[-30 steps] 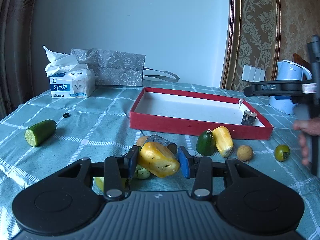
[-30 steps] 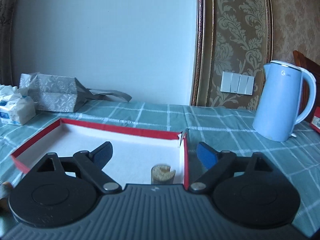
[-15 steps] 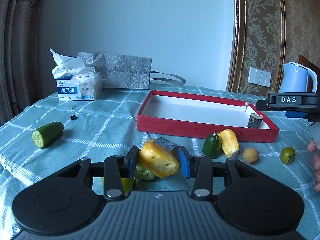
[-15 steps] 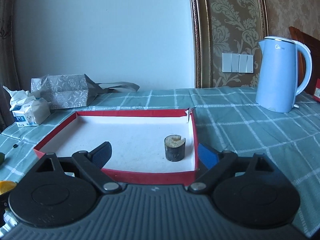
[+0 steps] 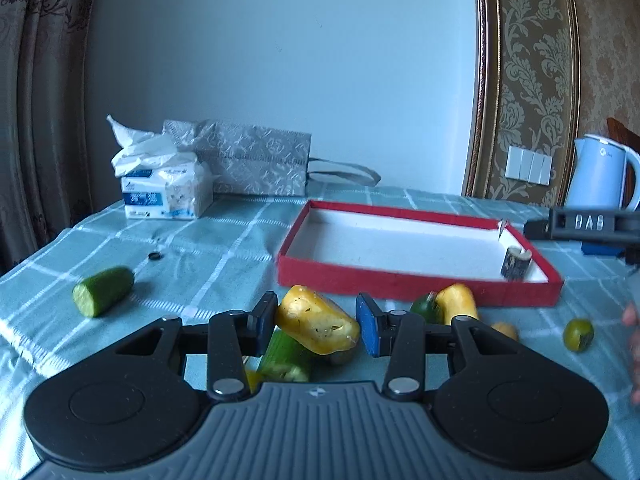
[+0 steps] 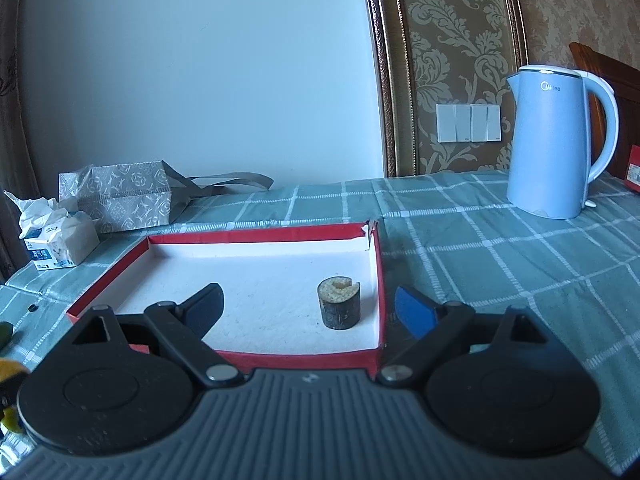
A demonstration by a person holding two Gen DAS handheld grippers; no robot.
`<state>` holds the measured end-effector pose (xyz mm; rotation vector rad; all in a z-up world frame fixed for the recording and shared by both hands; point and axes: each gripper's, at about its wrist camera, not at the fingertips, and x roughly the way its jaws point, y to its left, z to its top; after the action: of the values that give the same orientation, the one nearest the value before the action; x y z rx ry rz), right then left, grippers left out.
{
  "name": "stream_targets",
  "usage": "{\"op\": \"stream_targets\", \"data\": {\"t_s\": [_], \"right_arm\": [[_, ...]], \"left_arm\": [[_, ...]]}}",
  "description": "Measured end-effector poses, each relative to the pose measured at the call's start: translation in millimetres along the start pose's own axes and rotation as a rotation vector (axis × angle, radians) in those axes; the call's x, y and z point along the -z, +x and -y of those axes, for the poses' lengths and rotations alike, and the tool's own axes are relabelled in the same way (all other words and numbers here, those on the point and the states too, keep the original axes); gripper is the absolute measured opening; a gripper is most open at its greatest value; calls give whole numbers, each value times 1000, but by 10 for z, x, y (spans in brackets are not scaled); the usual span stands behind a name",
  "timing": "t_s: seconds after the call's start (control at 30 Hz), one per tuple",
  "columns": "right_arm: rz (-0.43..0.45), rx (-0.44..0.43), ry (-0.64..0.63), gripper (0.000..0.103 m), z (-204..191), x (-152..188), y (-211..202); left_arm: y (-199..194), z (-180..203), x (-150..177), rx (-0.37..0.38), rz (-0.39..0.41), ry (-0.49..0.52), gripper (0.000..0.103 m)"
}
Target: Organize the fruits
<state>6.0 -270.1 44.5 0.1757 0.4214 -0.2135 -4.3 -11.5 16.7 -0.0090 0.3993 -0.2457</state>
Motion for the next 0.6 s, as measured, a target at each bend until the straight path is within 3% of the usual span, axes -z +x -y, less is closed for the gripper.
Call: {"op": "stream_targets", "data": {"t_s": [0.27,0.6], "right_arm": [[-2,-7,5,92,4,5,4],[-1,-5,2,92,7,0,26]], "left_arm": [[252,206,-502,-20,58,19,41],[833,519,-790,-58,26,66,41]]}}
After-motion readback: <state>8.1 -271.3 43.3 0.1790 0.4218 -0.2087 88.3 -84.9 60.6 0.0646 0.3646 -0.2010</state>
